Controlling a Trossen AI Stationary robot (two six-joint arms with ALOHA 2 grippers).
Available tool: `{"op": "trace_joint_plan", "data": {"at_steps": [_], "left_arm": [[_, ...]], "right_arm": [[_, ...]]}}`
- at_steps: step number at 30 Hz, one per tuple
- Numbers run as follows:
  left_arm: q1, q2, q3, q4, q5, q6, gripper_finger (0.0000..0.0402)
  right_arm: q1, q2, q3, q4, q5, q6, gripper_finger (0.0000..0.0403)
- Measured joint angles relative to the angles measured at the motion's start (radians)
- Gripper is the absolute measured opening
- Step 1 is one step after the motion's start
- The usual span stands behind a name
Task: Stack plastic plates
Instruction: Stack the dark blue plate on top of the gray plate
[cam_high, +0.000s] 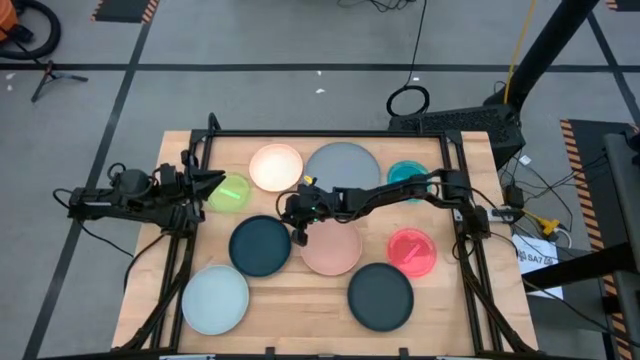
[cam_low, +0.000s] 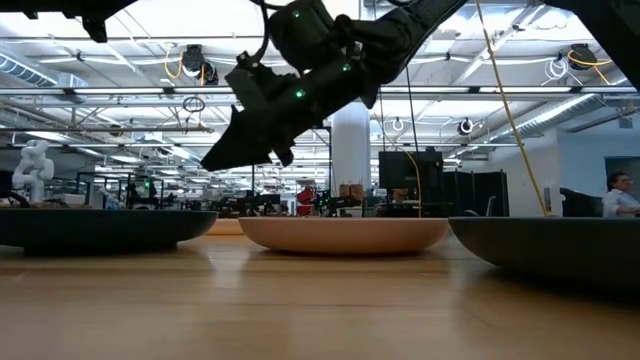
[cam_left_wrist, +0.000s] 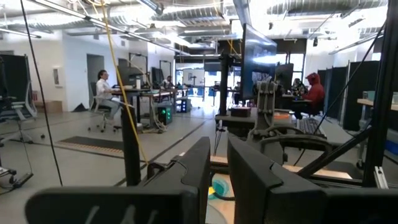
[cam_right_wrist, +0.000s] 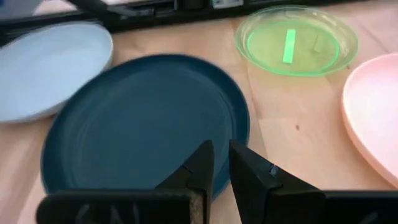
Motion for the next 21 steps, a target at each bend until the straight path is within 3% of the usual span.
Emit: {"op": "trace_joint_plan", "data": {"at_steps": [5, 14, 21], "left_arm": [[0.0, 0.0, 0.0, 0.0, 0.0, 0.004, 0.0062], [0.0, 0.0, 0.0, 0.007, -0.001, 0.015, 0.0062], [0.0, 0.0, 0.0, 0.001, -0.002, 0.031, 0.0062]], "right_arm": [[-0.002, 0.04, 0.108, -0.076, 0.03, 0.009, 0.0045], [0.011, 0.14, 0.427, -0.493, 0.202, 0.121, 0.0045], [0.017, 0.157, 0.468, -0.598, 0.198, 0.235, 0.0045]]}}
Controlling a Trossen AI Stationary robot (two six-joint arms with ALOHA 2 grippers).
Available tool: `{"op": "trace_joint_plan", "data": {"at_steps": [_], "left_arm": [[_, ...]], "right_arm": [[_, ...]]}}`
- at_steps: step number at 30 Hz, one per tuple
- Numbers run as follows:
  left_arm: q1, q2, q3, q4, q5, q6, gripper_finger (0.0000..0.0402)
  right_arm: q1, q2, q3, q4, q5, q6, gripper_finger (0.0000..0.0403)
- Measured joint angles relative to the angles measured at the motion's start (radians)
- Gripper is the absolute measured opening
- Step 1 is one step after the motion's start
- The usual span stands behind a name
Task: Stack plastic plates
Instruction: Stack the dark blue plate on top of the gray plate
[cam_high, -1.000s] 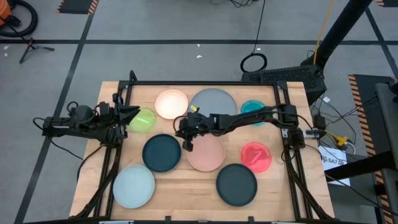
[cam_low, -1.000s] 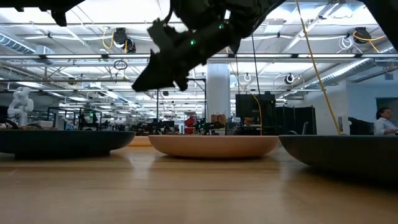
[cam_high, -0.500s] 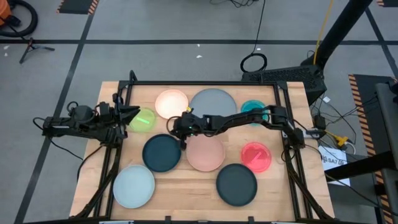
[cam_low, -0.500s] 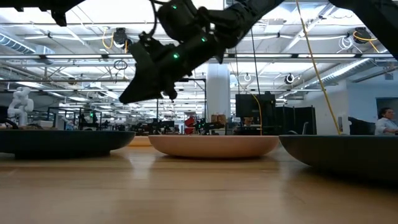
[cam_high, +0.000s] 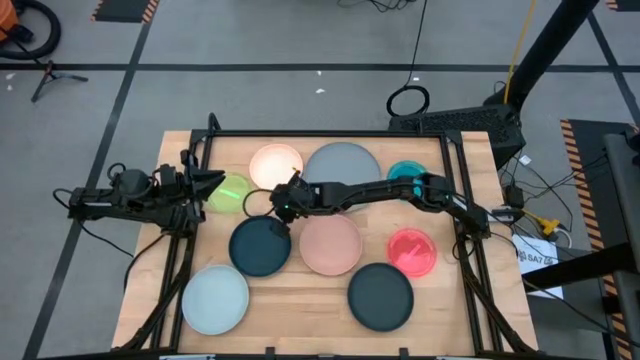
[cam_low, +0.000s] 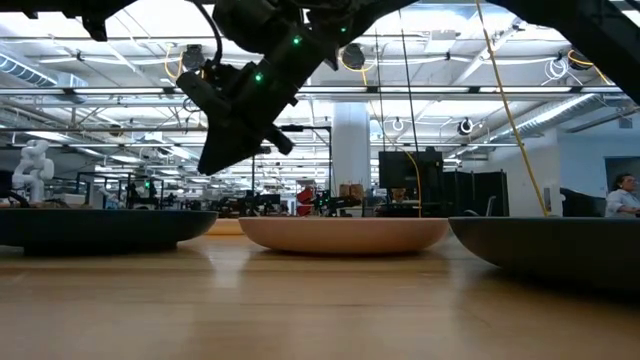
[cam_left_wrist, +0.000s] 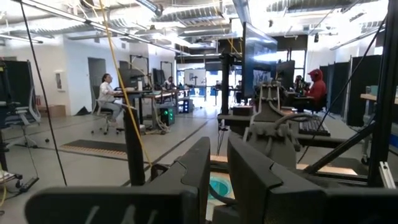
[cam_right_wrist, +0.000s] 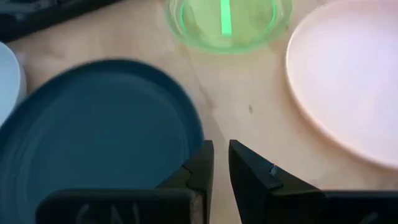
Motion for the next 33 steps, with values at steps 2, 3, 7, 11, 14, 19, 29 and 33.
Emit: {"op": "trace_joint_plan", "data": {"at_steps": [2, 3, 7, 11, 14, 19, 29, 33], "left_arm": [[0.0, 0.0, 0.0, 0.0, 0.0, 0.0, 0.0062], [0.0, 0.0, 0.0, 0.0, 0.0, 0.0, 0.0062], [0.0, 0.0, 0.0, 0.001, 0.0, -0.003, 0.0062], [0.0, 0.0, 0.0, 0.0, 0.0, -0.005, 0.0062], [0.0, 0.0, 0.0, 0.0, 0.0, -0.005, 0.0062], [0.0, 0.0, 0.0, 0.0, 0.0, -0.008, 0.0062], [0.0, 0.0, 0.0, 0.0, 0.0, -0.027, 0.0062], [0.0, 0.0, 0.0, 0.0, 0.0, -0.027, 0.0062]], "right_arm": [[0.006, 0.0, 0.0, -0.009, -0.001, 0.013, 0.0047], [0.009, 0.0, 0.0, -0.012, 0.0, 0.019, 0.005], [0.02, 0.0, 0.0, -0.012, 0.028, 0.027, 0.0077], [0.022, 0.0, 0.0, -0.012, 0.052, 0.078, 0.0118], [0.021, 0.003, 0.0, -0.016, 0.054, 0.196, 0.0153], [0.02, 0.014, -0.001, -0.03, 0.053, 0.221, 0.0188], [0.02, 0.038, -0.002, -0.025, 0.084, 0.231, 0.0184], [0.017, 0.055, -0.001, -0.025, 0.083, 0.244, 0.0184]]}}
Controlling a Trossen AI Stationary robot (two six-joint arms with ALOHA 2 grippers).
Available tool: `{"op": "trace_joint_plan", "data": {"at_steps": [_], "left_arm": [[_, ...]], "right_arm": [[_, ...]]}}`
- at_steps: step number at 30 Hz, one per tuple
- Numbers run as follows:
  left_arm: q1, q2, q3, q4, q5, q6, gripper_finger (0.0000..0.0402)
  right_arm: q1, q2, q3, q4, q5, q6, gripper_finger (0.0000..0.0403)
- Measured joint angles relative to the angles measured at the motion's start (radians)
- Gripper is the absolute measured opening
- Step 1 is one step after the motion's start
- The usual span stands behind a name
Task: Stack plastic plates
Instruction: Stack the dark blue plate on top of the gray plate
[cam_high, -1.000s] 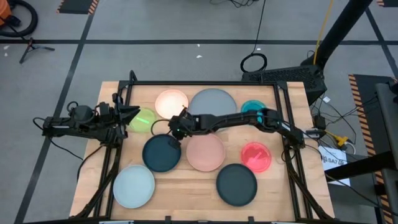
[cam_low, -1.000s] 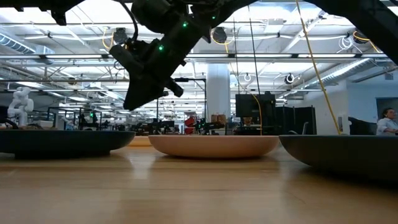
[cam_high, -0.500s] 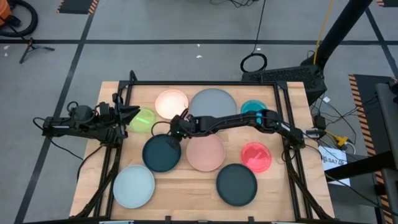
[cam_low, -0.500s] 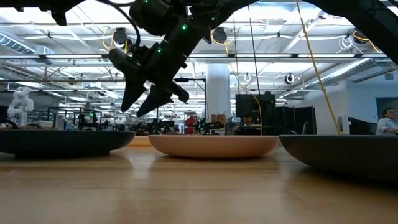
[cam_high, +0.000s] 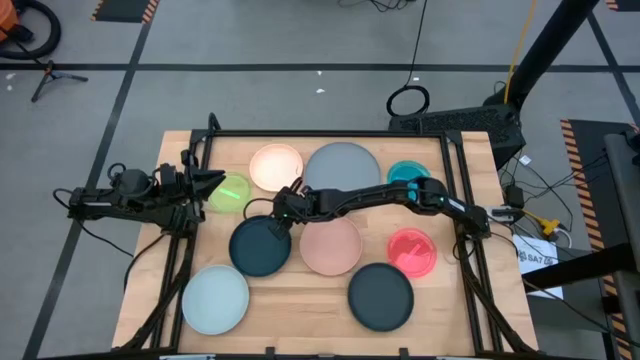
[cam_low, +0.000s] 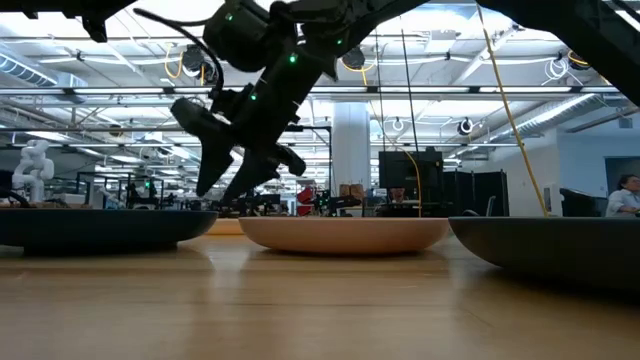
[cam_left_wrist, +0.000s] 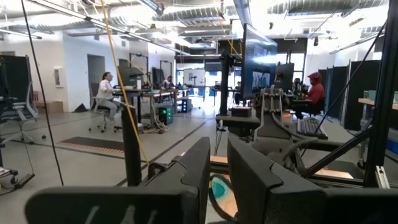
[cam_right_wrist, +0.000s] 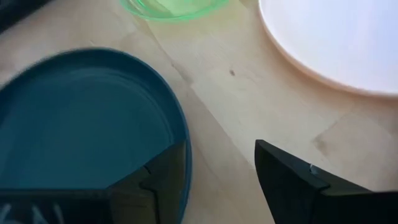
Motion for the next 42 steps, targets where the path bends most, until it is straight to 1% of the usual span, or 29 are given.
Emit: {"op": "trace_joint_plan", "data": {"at_steps": [6, 26, 31, 42], "left_arm": [[0.0, 0.0, 0.0, -0.001, 0.0, -0.003, 0.0062], [0.0, 0.0, 0.0, 0.004, 0.0, -0.025, 0.0062], [0.0, 0.0, 0.0, 0.004, 0.0, -0.025, 0.0062], [0.0, 0.0, 0.0, 0.003, 0.0, -0.015, 0.0062]], "right_arm": [[-0.003, 0.029, 0.0, 0.014, -0.008, 0.014, 0.0183], [0.005, 0.028, 0.0, 0.058, -0.01, -0.002, 0.0183], [0.004, 0.028, 0.0, 0.057, -0.064, 0.006, 0.0183], [0.021, 0.028, 0.0, 0.035, -0.062, 0.007, 0.0183]]}}
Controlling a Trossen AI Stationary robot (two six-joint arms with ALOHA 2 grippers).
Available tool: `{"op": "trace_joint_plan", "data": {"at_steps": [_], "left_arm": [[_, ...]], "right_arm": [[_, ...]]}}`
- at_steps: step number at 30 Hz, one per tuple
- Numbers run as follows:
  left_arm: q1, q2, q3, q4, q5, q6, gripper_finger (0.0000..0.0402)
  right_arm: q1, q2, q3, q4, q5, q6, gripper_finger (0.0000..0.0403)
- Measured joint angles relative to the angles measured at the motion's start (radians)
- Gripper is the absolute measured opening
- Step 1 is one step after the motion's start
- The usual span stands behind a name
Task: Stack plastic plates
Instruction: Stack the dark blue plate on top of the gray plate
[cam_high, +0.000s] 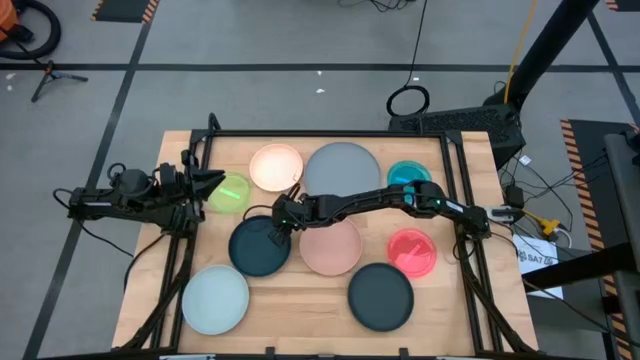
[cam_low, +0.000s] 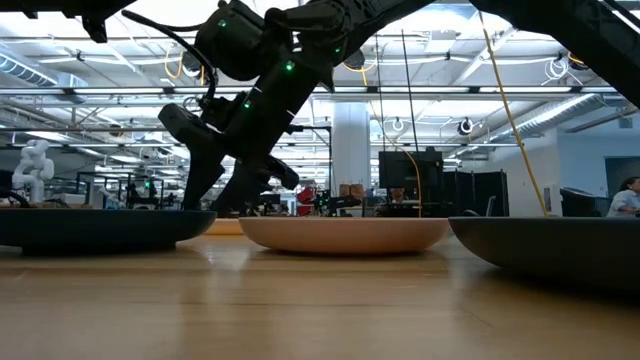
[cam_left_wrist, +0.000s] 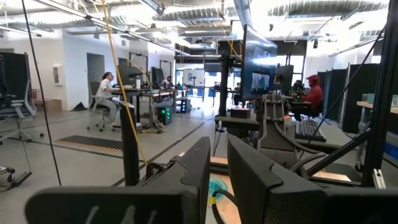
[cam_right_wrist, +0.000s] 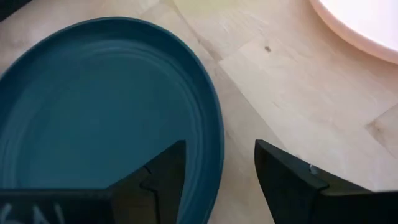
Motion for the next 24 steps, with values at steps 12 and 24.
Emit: {"op": "trace_joint_plan", "data": {"at_steps": [12, 24], "left_arm": [[0.0, 0.0, 0.0, 0.0, 0.0, -0.014, 0.0062], [0.0, 0.0, -0.001, -0.002, 0.0, -0.013, 0.0062]], "right_arm": [[0.0, 0.017, 0.0, 0.016, 0.006, -0.003, 0.0183], [0.0, 0.058, 0.0, 0.044, 0.003, 0.0, 0.0164]]}}
